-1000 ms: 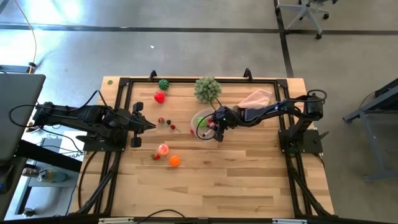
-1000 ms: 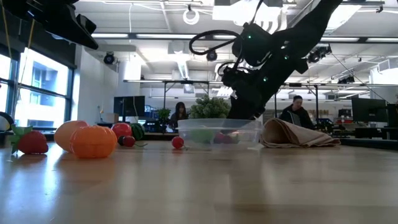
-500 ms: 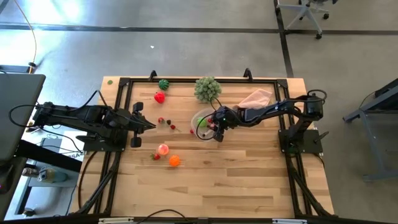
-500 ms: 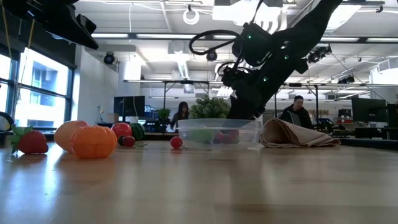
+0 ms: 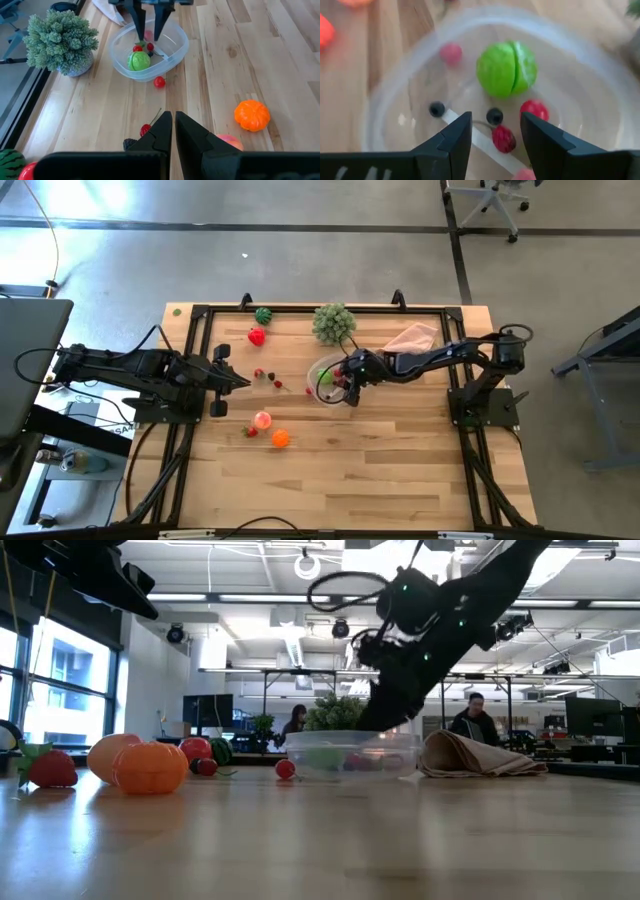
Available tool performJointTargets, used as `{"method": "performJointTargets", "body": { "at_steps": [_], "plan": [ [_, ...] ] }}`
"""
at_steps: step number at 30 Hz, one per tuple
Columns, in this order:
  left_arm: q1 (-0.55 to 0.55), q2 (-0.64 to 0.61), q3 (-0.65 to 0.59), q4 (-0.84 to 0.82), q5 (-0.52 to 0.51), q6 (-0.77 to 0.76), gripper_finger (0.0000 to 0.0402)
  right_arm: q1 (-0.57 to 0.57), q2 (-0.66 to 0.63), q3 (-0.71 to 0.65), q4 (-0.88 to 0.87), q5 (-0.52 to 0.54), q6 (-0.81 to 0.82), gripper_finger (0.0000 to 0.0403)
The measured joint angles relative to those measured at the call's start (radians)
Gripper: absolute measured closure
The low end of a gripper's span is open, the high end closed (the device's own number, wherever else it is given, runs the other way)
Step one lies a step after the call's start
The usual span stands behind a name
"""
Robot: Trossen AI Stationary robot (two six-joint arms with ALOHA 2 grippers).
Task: Pick and placing Produce into tupperware
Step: Put the pumpkin into the container
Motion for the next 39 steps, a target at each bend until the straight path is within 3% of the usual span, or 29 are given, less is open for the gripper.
{"method": "performJointTargets", "body": {
  "at_steps": [9,21,31,39],
  "plan": [
    [0.000,0.000,0.000,0.000,0.000,0.000,0.0387,0.002,-0.268,0.001,-0.087,-0.003,-0.014,0.0240],
    [0.000,0.000,0.000,0.000,0.000,0.000,0.0387,0.085,-0.649,0.002,-0.523,0.017,0.114,0.0243],
    [0.000,0.000,0.000,0.000,0.000,0.000,0.0387,0.322,-0.845,0.000,-0.802,0.294,0.304,0.0291],
    [0.000,0.000,0.000,0.000,0.000,0.000,0.0387,0.440,-0.858,-0.061,-0.783,0.556,0.279,0.0306]
  ]
}}
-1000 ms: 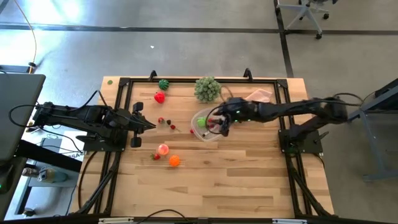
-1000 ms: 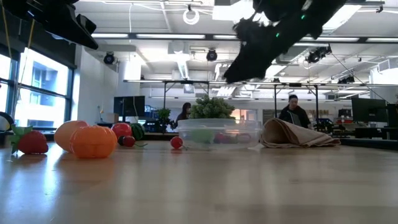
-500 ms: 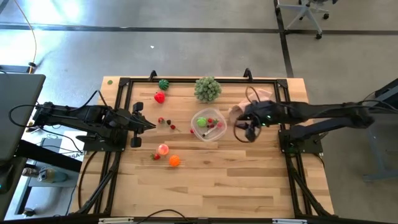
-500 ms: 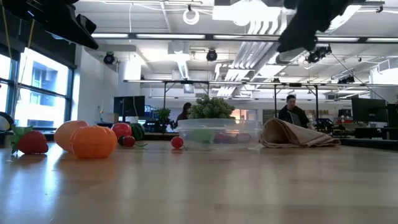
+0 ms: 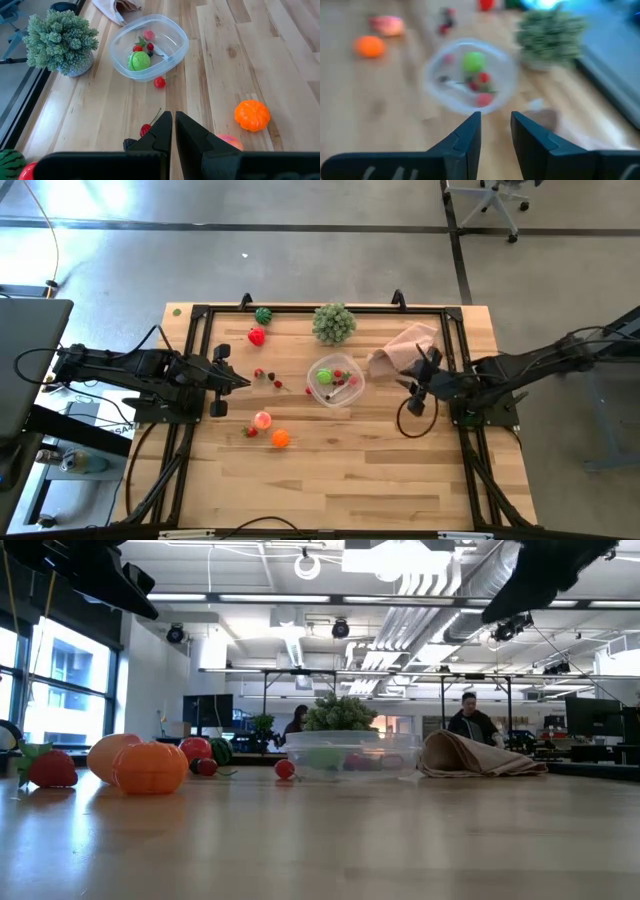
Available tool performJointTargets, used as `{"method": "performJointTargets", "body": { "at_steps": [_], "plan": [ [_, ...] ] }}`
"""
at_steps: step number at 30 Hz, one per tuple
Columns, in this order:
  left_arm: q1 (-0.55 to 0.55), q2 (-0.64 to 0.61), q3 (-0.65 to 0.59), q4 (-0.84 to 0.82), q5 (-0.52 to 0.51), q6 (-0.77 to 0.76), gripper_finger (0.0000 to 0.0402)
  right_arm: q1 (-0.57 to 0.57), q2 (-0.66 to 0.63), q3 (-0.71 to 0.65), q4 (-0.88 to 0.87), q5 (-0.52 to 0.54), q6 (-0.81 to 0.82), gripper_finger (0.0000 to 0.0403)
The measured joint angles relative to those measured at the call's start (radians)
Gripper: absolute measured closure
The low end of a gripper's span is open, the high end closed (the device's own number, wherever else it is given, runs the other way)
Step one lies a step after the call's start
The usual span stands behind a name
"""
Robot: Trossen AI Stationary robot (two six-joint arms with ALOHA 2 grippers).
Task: Pick and placing Produce into tupperware
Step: Put the pumpkin into the container
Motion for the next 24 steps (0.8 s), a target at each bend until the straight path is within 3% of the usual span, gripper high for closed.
{"method": "performJointTargets", "body": {
  "at_steps": [3,8,15,24],
  "plan": [
    [0.000,0.000,0.000,0.000,0.000,0.000,0.0387,-0.041,-0.021,-0.067,0.074,0.049,-0.056,0.0306],
    [0.000,0.000,0.000,0.000,0.000,0.000,0.0387,-0.184,-0.073,-0.109,0.174,-0.125,-0.177,0.0306],
    [0.000,0.000,0.000,0.000,0.000,0.000,0.0387,-0.324,-0.150,-0.093,0.180,-0.353,-0.304,0.0322],
    [0.000,0.000,0.000,0.000,0.000,0.000,0.0387,-0.361,-0.208,-0.092,0.158,-0.404,-0.298,0.0364]
  ]
}}
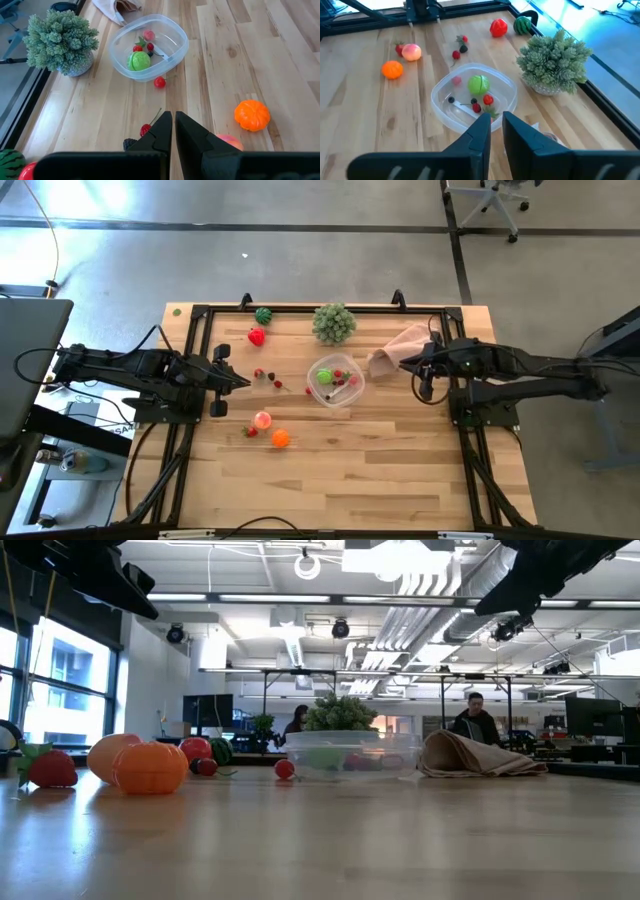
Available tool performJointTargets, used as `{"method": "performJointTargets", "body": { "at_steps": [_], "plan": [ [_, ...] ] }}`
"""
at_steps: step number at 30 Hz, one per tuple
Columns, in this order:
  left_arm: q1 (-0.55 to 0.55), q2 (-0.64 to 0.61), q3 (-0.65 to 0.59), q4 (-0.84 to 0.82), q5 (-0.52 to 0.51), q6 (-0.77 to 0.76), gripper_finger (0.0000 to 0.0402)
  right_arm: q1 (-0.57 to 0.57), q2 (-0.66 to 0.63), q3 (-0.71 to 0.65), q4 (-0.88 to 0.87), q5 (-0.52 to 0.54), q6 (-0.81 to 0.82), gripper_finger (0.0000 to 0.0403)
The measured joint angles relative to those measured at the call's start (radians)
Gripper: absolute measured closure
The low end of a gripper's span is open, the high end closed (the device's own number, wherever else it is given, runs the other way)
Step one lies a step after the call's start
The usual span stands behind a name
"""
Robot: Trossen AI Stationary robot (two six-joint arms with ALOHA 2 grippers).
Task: Pick and placing Produce into tupperware
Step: Put the pumpkin into the container
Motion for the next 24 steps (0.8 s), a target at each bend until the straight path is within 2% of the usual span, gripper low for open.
{"method": "performJointTargets", "body": {
  "at_steps": [24],
  "plan": [
    [0.000,0.000,0.000,0.000,-0.002,0.002,0.0387,0.000,0.005,0.000,0.000,0.002,0.035,0.0373]
  ]
}}
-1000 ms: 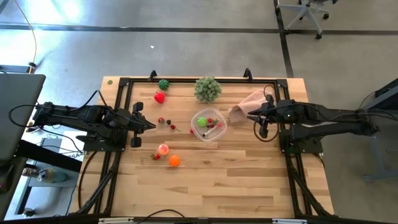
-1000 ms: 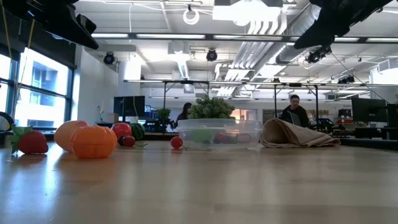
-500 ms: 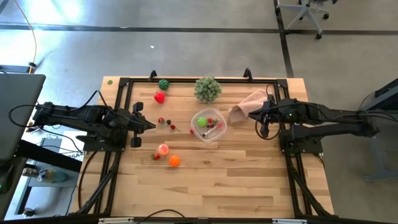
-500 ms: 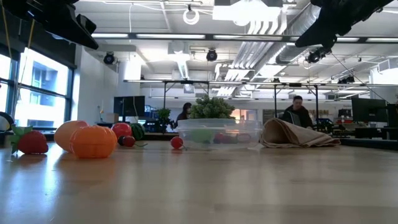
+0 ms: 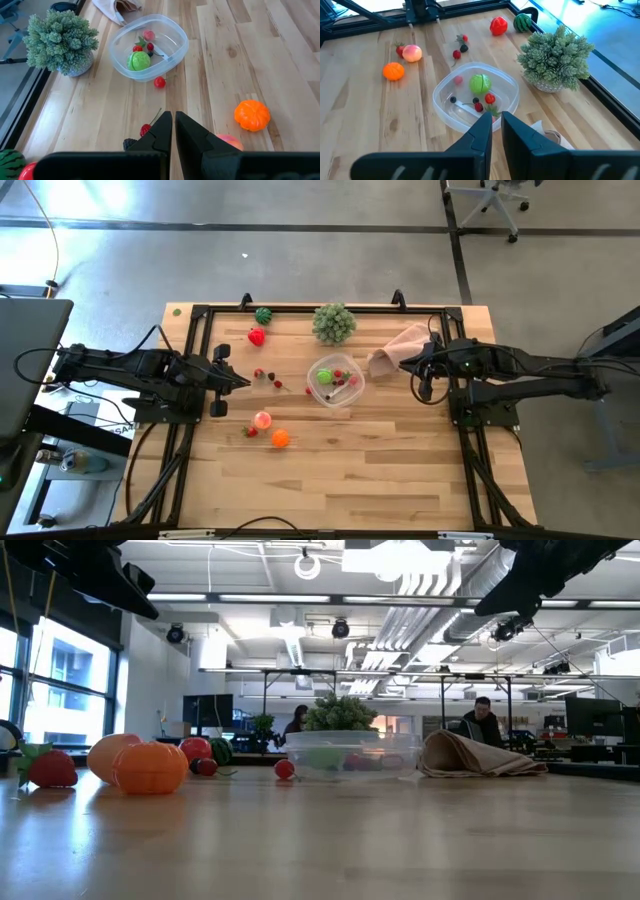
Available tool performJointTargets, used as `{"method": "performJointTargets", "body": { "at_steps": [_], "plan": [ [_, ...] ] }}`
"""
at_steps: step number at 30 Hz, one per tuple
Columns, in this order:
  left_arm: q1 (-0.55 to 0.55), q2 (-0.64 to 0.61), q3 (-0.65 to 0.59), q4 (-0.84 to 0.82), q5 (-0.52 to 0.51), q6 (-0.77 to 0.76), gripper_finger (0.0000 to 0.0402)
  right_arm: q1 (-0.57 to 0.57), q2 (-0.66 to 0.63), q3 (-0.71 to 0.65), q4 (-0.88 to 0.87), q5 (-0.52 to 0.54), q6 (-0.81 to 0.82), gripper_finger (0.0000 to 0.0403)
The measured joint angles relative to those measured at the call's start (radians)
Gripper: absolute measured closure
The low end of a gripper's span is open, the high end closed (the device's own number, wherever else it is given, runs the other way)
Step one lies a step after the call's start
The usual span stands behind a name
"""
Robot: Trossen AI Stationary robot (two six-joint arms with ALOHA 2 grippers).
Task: Pick and placing Produce into tupperware
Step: Put the pumpkin into the container
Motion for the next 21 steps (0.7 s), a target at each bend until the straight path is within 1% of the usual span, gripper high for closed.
{"method": "performJointTargets", "body": {
  "at_steps": [4,6,8,12,16,21],
  "plan": [
    [0.000,0.000,0.000,0.036,-0.049,0.003,0.0387,0.000,0.000,0.000,0.000,0.000,-0.005,0.0373],
    [0.000,0.000,0.000,0.048,-0.048,-0.004,0.0387,0.000,0.000,0.000,0.000,0.000,-0.001,0.0373],
    [0.000,0.000,0.000,0.075,-0.019,-0.021,0.0387,0.000,0.000,0.000,0.000,0.000,0.000,0.0373],
    [0.000,0.009,0.000,0.169,0.079,-0.226,0.0387,0.000,0.000,0.000,0.000,0.002,-0.004,0.0373],
    [0.000,0.019,0.000,0.289,0.104,-0.404,0.0387,0.000,0.000,0.000,0.000,0.003,-0.004,0.0373],
    [0.000,0.024,0.000,0.325,0.109,-0.451,0.0387,0.000,0.001,0.000,0.000,0.003,-0.004,0.0373]
  ]
}}
